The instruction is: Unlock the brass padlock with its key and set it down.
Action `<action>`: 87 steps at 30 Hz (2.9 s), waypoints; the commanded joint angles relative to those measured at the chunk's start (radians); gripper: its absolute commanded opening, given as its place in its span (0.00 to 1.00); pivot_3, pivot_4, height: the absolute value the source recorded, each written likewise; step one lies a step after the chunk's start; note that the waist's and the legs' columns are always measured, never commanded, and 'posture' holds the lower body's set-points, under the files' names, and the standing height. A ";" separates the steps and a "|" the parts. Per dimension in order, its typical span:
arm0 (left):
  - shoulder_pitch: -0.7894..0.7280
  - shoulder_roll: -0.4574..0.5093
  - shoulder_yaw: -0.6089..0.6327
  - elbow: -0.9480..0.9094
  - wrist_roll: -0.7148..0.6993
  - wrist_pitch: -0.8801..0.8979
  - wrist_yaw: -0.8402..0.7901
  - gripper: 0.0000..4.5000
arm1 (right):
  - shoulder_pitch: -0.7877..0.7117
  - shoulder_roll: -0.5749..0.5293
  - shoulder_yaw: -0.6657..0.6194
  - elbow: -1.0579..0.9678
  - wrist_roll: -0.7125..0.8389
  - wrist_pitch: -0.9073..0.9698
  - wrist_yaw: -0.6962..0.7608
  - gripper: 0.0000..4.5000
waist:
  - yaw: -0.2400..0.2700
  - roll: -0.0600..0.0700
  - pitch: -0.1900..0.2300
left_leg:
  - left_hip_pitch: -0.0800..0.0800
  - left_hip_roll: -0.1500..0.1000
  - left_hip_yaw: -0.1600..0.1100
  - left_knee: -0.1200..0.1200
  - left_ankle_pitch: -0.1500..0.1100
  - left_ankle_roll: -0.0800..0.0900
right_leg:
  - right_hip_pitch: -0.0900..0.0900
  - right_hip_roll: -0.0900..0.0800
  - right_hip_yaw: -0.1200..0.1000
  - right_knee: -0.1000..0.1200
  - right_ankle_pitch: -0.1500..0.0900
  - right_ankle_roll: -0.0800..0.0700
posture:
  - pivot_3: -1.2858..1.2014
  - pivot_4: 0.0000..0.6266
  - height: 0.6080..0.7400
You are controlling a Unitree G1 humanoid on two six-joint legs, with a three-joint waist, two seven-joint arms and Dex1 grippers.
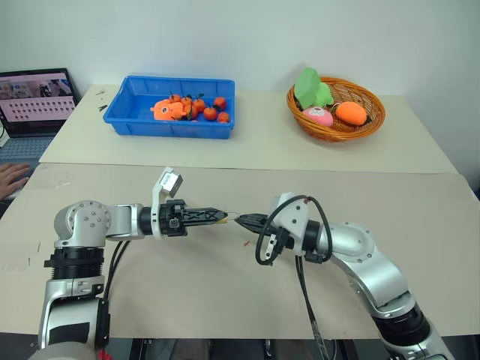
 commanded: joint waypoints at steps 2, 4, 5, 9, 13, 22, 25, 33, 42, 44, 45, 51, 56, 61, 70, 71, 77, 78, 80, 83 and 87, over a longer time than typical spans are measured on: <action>-0.003 0.007 0.015 -0.024 -0.007 -0.015 -0.011 0.01 | -0.021 0.006 -0.009 -0.040 0.018 0.004 -0.008 0.01 | 0.000 0.000 0.000 | 0.000 0.000 0.000 0.000 0.000 0.000 | 0.000 0.000 0.000 0.000 0.000 0.000 | 0.52 0.24 1.00; -0.002 0.008 0.014 -0.024 -0.007 -0.015 -0.012 0.01 | -0.024 0.007 -0.008 -0.038 0.017 0.005 -0.010 0.01 | 0.000 0.000 0.000 | 0.000 0.000 0.000 0.000 0.000 0.000 | 0.000 0.000 0.000 0.000 0.000 0.000 | 0.52 0.24 1.00; -0.001 0.008 0.013 -0.024 -0.005 -0.017 -0.013 0.01 | -0.024 0.007 -0.008 -0.038 0.017 0.005 -0.010 0.01 | 0.000 0.000 0.000 | 0.000 0.000 0.000 0.000 0.000 0.000 | 0.000 0.000 0.000 0.000 0.000 0.000 | 0.52 0.24 1.00; 0.001 0.011 0.009 -0.020 -0.002 -0.019 -0.020 0.01 | -0.030 0.008 -0.006 -0.034 0.016 0.007 -0.010 0.01 | 0.000 0.000 0.000 | 0.000 0.000 0.000 0.000 0.000 0.000 | 0.000 0.000 0.000 0.000 0.000 0.000 | 0.52 0.24 1.00; 0.009 0.018 0.002 -0.022 0.001 -0.026 -0.029 0.01 | -0.035 0.008 -0.007 -0.033 0.016 0.010 -0.014 0.01 | 0.000 0.000 0.000 | 0.000 0.000 0.000 0.000 0.000 0.000 | 0.000 0.000 0.000 0.000 0.000 0.000 | 0.52 0.24 1.00; 0.018 0.033 -0.016 -0.015 0.018 -0.043 -0.062 0.01 | -0.039 0.010 -0.016 -0.033 0.030 0.023 -0.019 0.01 | 0.000 0.000 0.000 | 0.000 0.000 0.000 0.000 0.000 0.000 | 0.000 0.000 0.000 0.000 0.000 0.000 | 0.52 0.24 1.00; 0.019 0.038 -0.026 -0.014 0.030 -0.052 -0.078 0.01 | -0.050 0.016 -0.020 -0.033 0.042 0.031 -0.026 0.01 | 0.000 0.000 0.000 | 0.000 0.000 0.000 0.000 0.000 0.000 | 0.000 0.000 0.000 0.000 0.000 0.000 | 0.52 0.24 1.00; 0.020 0.044 -0.045 -0.011 0.043 -0.068 -0.102 0.01 | -0.059 0.025 -0.021 -0.033 0.053 0.042 -0.038 0.01 | 0.000 0.000 0.000 | 0.000 0.000 0.000 0.000 0.000 0.000 | 0.000 0.000 0.000 0.000 0.000 0.000 | 0.52 0.24 1.00; 0.020 0.048 -0.067 -0.024 0.057 -0.068 -0.128 0.01 | -0.064 0.029 -0.016 -0.025 0.044 0.037 -0.044 0.01 | 0.000 0.000 0.000 | 0.000 0.000 0.000 0.000 0.000 0.000 | 0.000 0.000 0.000 0.000 0.000 0.000 | 0.52 0.24 1.00; 0.022 0.049 -0.070 -0.030 0.057 -0.068 -0.132 0.01 | -0.065 0.030 -0.015 -0.023 0.043 0.037 -0.046 0.01 | 0.000 0.000 0.000 | 0.000 0.000 0.000 0.000 0.000 0.000 | 0.000 0.000 0.000 0.000 0.000 0.000 | 0.52 0.24 1.00; 0.022 0.050 -0.071 -0.032 0.057 -0.067 -0.134 0.01 | -0.066 0.030 -0.015 -0.023 0.043 0.038 -0.046 0.01 | 0.000 0.000 0.000 | 0.000 0.000 0.000 0.000 0.000 0.000 | 0.000 0.000 0.000 0.000 0.000 0.000 | 0.52 0.24 1.00; 0.060 0.091 -0.123 -0.105 0.066 -0.100 -0.184 0.01 | -0.069 0.031 -0.013 -0.020 0.038 0.040 -0.051 0.01 | -0.001 0.000 0.000 | 0.000 0.000 0.000 0.000 0.000 0.000 | 0.000 0.000 0.000 0.000 0.000 0.000 | 0.52 0.24 1.00; 0.079 0.110 -0.145 -0.135 0.061 -0.114 -0.210 0.01 | -0.066 0.028 -0.009 -0.019 0.035 0.039 -0.055 0.01 | 0.000 0.000 0.000 | 0.000 0.000 0.000 0.000 0.000 0.000 | 0.000 0.000 0.000 0.000 0.000 0.000 | 0.52 0.24 1.00; 0.078 0.111 -0.152 -0.128 0.063 -0.122 -0.212 0.01 | -0.067 0.024 -0.010 -0.012 0.030 0.035 -0.059 0.01 | 0.000 0.000 0.000 | 0.000 0.000 0.000 0.000 0.000 0.000 | 0.000 0.000 0.000 0.000 0.000 0.000 | 0.52 0.24 1.00; 0.053 0.087 -0.136 -0.086 0.059 -0.109 -0.190 0.01 | -0.068 0.022 -0.011 -0.011 0.027 0.034 -0.061 0.01 | 0.001 0.000 0.000 | 0.000 0.000 0.000 0.000 0.000 0.000 | 0.000 0.000 0.000 0.000 0.000 0.000 | 0.52 0.24 1.00; 0.052 0.086 -0.135 -0.085 0.060 -0.108 -0.190 0.01 | -0.068 0.021 -0.012 -0.012 0.027 0.034 -0.062 0.01 | 0.001 0.000 0.000 | 0.000 0.000 0.000 0.000 0.000 0.000 | 0.000 0.000 0.000 0.000 0.000 0.000 | 0.52 0.24 1.00; 0.060 0.088 -0.141 -0.090 0.065 -0.109 -0.195 0.01 | -0.078 0.030 -0.023 -0.019 0.032 0.028 -0.068 0.01 | 0.000 0.000 0.000 | 0.000 0.000 0.000 0.000 0.000 0.000 | 0.000 0.000 0.000 0.000 0.000 0.000 | 0.52 0.24 1.00; 0.060 0.088 -0.142 -0.090 0.066 -0.110 -0.197 0.01 | -0.081 0.032 -0.025 -0.021 0.031 0.027 -0.070 0.01 | 0.000 0.000 0.000 | 0.000 0.000 0.000 0.000 0.000 0.000 | 0.000 0.000 0.000 0.000 0.000 0.000 | 0.52 0.24 1.00; 0.060 0.088 -0.142 -0.090 0.066 -0.110 -0.197 0.01 | -0.099 0.040 -0.039 -0.033 0.043 0.037 -0.076 0.01 | 0.000 0.000 0.000 | 0.000 0.000 0.000 0.000 0.000 0.000 | 0.000 0.000 0.000 0.000 0.000 0.000 | 0.52 0.24 1.00; 0.063 0.092 -0.145 -0.094 0.068 -0.112 -0.201 0.01 | -0.116 0.044 -0.052 -0.037 0.049 0.044 -0.082 0.01 | 0.000 0.000 0.000 | 0.000 0.000 0.001 0.000 0.000 0.000 | 0.000 0.000 0.000 0.000 0.000 0.000 | 0.52 0.24 1.00; 0.064 0.094 -0.148 -0.092 0.069 -0.110 -0.204 0.01 | -0.132 0.053 -0.064 -0.035 0.055 0.050 -0.096 0.01 | 0.000 0.000 0.000 | 0.000 0.000 0.000 -0.001 0.000 0.000 | 0.000 0.000 0.000 0.000 0.000 0.000 | 0.52 0.24 1.00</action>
